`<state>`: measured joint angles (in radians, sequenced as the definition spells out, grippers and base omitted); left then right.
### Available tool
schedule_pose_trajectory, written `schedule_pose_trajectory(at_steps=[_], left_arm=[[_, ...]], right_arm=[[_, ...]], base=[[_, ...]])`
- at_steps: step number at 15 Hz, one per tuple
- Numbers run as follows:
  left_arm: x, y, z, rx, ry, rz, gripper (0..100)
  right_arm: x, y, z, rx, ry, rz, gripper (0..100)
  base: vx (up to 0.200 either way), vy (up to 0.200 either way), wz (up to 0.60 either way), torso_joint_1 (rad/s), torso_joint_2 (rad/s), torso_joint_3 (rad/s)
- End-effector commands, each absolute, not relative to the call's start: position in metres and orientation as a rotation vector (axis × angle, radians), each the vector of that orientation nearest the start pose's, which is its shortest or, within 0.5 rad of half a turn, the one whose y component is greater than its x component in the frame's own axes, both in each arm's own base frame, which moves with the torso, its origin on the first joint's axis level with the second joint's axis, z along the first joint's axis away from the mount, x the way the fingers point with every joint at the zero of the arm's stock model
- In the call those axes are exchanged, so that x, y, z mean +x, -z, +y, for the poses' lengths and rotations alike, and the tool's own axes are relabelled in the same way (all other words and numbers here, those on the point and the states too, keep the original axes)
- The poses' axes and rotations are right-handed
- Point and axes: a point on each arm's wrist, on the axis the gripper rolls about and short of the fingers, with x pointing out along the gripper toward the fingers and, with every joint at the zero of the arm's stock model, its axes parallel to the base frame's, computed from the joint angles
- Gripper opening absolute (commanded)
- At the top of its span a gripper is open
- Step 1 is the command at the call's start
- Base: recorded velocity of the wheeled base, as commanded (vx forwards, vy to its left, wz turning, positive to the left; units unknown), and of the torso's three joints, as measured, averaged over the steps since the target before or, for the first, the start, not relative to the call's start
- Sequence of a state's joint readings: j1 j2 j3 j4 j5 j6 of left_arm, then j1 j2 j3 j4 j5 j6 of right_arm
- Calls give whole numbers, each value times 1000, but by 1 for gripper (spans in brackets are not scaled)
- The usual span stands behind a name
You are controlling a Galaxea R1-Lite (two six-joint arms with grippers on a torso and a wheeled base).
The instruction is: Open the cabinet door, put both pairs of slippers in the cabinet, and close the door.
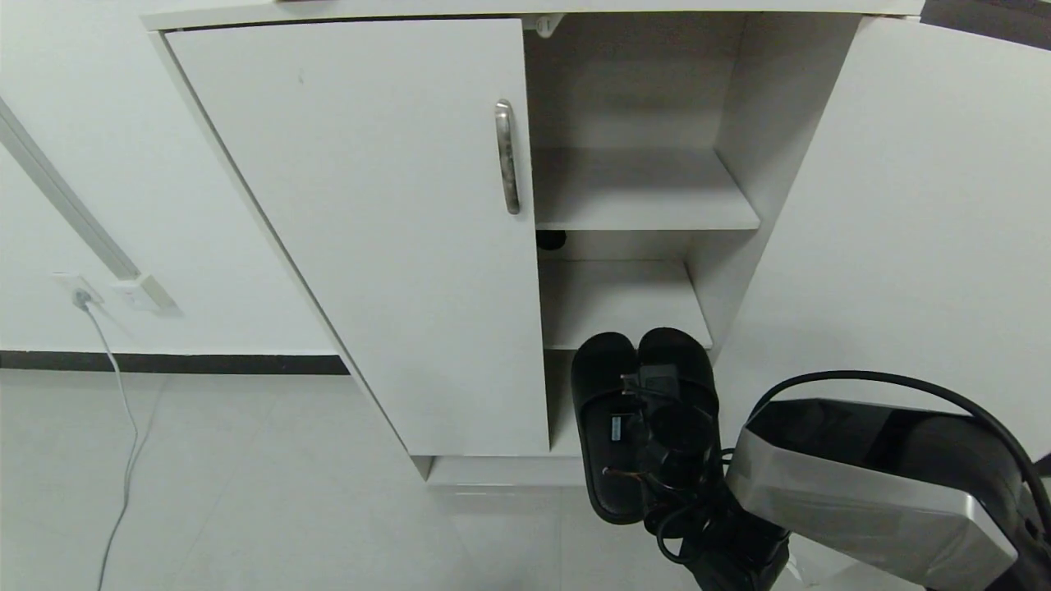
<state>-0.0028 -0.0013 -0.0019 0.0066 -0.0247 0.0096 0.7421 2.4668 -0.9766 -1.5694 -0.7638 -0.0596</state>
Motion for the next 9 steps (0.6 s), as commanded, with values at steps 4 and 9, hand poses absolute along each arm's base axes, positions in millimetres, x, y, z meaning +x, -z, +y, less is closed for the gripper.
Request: schedule_pose_trajectory(at_steps=[4,9], left_arm=[[-23,-75,0,9,26,4,0],[-23,-75,0,8,25,5,0]], right_arm=[[322,-33,268,5,34,-69,0],[346,-39,262,-8,78,-47,0]], base=[[150,0,0,3,3,-1],[0,0,0,0,0,0]])
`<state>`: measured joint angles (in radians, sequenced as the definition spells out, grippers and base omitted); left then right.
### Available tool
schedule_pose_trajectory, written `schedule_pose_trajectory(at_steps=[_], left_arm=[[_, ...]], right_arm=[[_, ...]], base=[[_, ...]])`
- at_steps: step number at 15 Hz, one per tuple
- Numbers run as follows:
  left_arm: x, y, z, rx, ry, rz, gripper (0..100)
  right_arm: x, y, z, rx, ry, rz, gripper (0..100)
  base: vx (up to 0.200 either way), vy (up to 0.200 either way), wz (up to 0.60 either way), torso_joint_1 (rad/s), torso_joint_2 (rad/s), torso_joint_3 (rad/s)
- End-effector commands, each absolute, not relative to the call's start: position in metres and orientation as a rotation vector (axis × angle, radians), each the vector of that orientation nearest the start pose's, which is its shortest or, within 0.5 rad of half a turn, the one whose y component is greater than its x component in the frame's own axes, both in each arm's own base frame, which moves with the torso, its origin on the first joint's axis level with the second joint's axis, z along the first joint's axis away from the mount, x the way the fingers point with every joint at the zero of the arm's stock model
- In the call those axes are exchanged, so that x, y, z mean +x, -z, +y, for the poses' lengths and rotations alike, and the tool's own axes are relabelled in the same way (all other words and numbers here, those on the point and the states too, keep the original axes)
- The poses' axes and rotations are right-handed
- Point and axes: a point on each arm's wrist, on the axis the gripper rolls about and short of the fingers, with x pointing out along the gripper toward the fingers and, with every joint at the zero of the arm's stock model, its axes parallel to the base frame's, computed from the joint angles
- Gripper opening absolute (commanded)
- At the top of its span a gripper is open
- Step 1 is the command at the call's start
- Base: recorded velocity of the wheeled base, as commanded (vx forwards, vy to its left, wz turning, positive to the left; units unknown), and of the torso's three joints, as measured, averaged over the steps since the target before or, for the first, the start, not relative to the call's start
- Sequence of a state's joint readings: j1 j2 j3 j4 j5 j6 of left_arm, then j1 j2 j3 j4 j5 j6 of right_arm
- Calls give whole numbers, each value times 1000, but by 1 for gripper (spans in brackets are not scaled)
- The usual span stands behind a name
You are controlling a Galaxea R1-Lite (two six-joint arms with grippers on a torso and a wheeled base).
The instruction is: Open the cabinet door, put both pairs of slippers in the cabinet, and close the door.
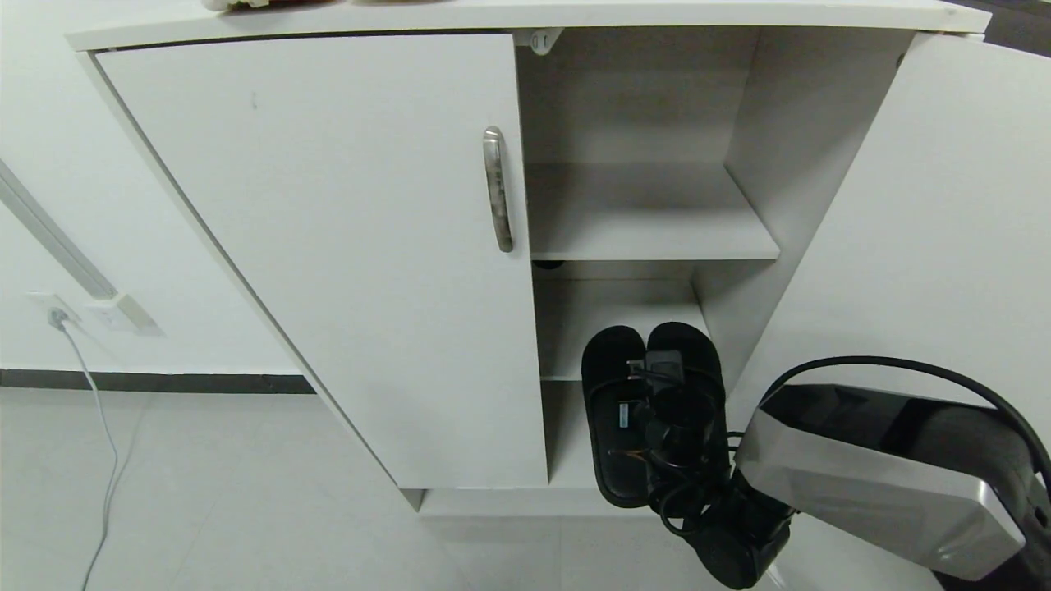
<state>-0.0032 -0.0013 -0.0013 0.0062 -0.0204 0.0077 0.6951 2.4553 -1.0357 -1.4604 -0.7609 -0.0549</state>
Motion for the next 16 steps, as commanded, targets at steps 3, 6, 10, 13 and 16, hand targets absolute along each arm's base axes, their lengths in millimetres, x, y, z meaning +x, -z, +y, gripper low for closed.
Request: schedule_pose_trajectory(at_steps=[3,6,10,13,16], left_arm=[[-23,-75,0,9,25,4,0],[-23,-75,0,8,25,5,0],[-23,-75,0,8,25,5,0],[-23,-75,0,9,25,4,0],[-23,-75,0,9,25,4,0]], right_arm=[[358,-45,265,-18,83,-27,0],[373,-55,271,1,54,1,0],[390,-61,273,41,17,65,0],[399,-70,273,41,25,72,0],[406,-76,280,40,2,72,0]], base=[[0,0,0,0,0,0],[0,0,0,0,0,0],[0,0,0,0,0,0],[0,0,0,0,0,0],[0,0,0,0,0,0]])
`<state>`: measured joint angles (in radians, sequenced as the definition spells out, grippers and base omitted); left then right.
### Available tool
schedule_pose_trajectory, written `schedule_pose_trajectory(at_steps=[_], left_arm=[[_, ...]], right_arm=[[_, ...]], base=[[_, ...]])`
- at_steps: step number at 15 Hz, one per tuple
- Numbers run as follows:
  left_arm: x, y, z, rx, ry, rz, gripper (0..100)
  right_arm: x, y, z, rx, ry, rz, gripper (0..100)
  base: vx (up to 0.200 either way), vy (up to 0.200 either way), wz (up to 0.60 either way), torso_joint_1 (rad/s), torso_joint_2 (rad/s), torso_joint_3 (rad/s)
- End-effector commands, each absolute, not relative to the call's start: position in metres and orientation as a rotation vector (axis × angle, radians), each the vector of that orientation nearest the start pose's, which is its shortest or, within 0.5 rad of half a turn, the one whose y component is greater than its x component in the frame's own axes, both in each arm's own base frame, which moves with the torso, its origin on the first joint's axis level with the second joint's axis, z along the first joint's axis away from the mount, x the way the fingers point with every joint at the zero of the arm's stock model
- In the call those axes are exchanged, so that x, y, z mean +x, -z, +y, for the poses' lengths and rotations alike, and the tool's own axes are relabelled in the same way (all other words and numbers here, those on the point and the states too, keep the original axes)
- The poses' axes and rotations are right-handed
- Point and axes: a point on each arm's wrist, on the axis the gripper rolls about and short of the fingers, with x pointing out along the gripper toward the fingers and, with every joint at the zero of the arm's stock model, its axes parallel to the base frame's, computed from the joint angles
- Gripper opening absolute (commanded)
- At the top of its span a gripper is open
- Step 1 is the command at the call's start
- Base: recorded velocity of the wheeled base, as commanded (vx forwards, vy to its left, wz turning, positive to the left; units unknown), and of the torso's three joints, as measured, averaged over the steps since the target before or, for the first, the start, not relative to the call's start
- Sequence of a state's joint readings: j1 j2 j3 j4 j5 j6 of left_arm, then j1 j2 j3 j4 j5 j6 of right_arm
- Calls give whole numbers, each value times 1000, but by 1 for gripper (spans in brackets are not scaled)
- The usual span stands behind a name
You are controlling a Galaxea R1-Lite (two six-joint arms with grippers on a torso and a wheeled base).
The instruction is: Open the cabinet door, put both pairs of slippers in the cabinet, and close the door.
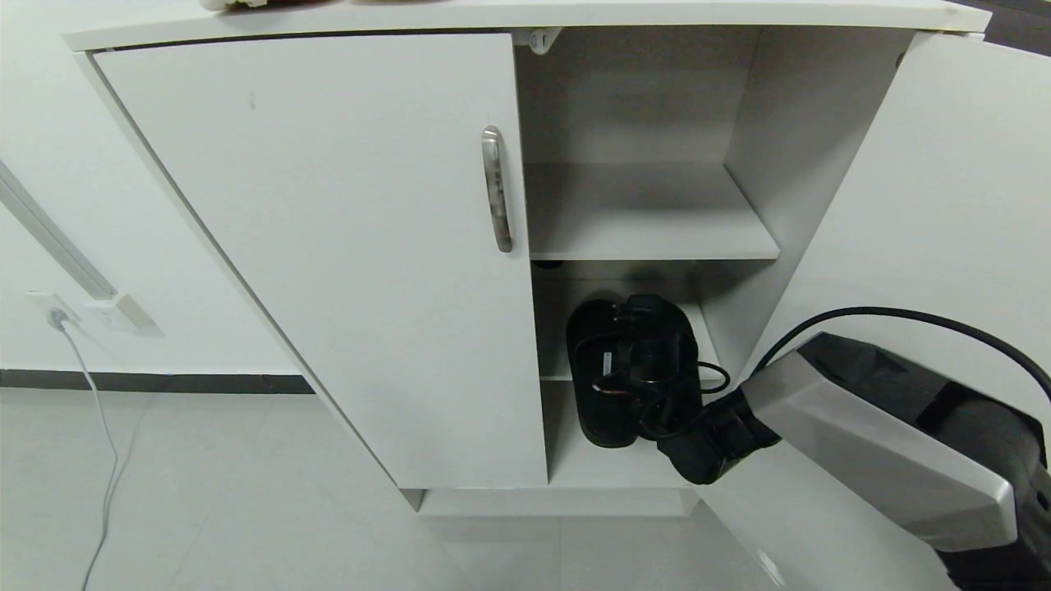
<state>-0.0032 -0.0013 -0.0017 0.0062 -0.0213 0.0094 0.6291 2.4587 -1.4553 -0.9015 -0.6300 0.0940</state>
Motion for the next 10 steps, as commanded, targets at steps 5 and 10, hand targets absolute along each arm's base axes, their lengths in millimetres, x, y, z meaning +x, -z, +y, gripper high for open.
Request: schedule_pose_trajectory(at_steps=[5,10], left_arm=[[-23,-75,0,9,25,4,0],[-23,-75,0,11,23,4,0]], right_arm=[[427,-83,281,57,31,47,0],[446,-77,276,63,61,33,0]], base=[[0,0,0,0,0,0],[0,0,0,0,0,0]])
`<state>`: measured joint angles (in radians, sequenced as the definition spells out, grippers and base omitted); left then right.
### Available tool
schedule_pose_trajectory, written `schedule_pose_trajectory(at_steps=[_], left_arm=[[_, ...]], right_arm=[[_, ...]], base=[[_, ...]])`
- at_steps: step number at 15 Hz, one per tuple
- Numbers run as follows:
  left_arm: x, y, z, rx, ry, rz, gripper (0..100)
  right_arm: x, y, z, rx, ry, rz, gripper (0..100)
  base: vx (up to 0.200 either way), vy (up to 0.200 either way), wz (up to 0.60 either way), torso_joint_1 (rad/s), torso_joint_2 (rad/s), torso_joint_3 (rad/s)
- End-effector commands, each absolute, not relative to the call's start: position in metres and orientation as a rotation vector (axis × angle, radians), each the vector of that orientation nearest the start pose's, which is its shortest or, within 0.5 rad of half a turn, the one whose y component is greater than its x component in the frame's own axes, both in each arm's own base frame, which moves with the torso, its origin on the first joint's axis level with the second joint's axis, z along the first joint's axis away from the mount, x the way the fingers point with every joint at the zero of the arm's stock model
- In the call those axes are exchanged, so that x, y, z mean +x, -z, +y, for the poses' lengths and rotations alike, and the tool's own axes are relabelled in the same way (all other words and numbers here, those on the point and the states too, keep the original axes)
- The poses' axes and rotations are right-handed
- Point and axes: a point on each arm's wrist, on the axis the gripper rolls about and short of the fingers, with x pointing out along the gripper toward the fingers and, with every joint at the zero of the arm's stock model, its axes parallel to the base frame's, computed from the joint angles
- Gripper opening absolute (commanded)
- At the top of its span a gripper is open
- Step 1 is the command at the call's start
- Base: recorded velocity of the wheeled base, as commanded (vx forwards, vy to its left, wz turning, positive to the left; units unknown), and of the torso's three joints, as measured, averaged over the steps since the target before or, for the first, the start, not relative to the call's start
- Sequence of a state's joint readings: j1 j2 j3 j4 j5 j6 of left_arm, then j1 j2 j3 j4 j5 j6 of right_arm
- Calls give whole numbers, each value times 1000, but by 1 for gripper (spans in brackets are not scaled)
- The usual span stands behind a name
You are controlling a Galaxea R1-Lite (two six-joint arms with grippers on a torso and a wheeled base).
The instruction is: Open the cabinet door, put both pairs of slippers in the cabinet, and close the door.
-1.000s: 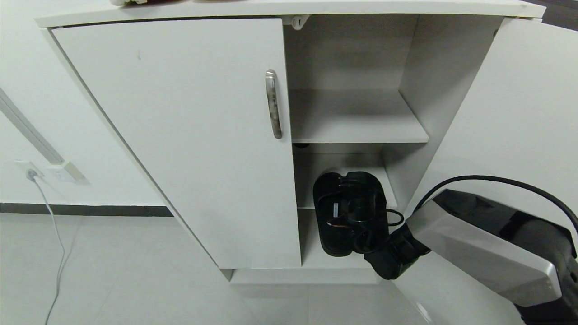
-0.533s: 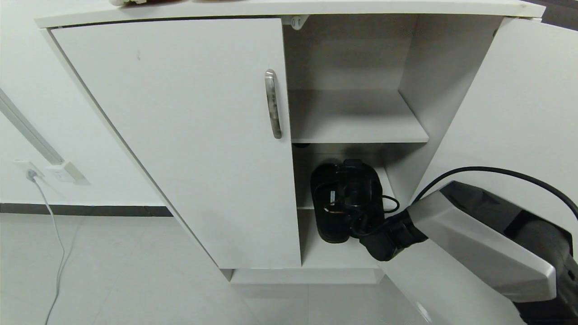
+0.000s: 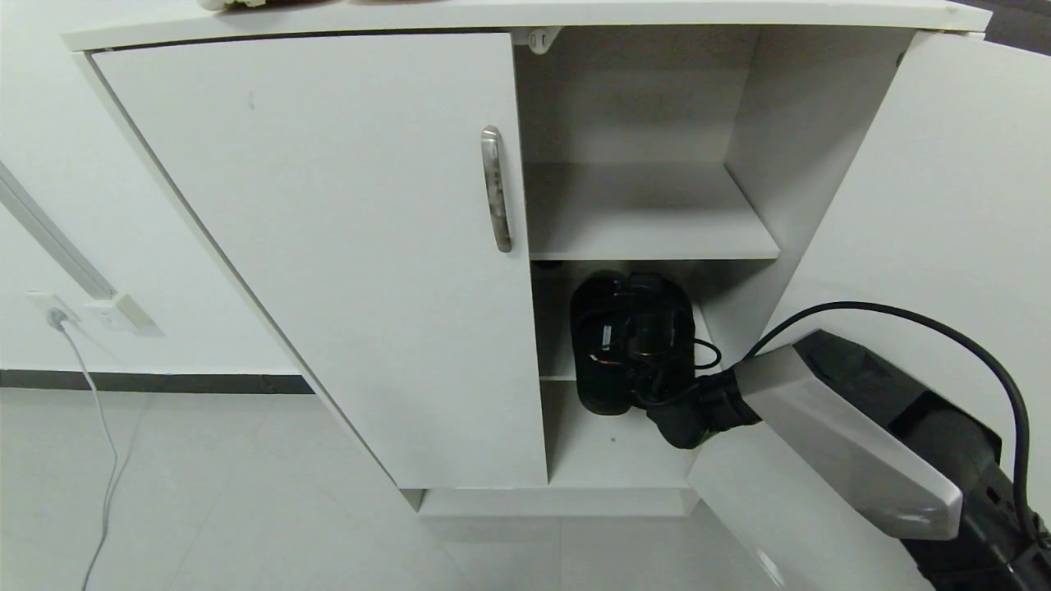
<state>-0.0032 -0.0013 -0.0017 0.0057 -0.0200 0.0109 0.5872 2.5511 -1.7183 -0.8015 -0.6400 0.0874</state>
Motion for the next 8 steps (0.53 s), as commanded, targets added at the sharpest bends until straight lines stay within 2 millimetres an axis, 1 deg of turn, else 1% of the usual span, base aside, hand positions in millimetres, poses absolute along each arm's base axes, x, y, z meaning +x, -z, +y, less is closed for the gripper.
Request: schedule_pose_trajectory(at_steps=[1,4,5,8], left_arm=[[-23,-75,0,11,22,4,0],[-23,-75,0,11,22,4,0],[-23,-75,0,11,22,4,0],[-23,-75,0,11,9,5,0]], right_arm=[[450,-78,275,60,66,41,0],[461,-82,272,63,85,38,0],[464,-78,273,61,89,42,0],[469,-77,275,67,113,22,0]], base=[[0,0,0,0,0,0],[0,0,0,0,0,0],[0,0,0,0,0,0],[0,0,0,0,0,0]])
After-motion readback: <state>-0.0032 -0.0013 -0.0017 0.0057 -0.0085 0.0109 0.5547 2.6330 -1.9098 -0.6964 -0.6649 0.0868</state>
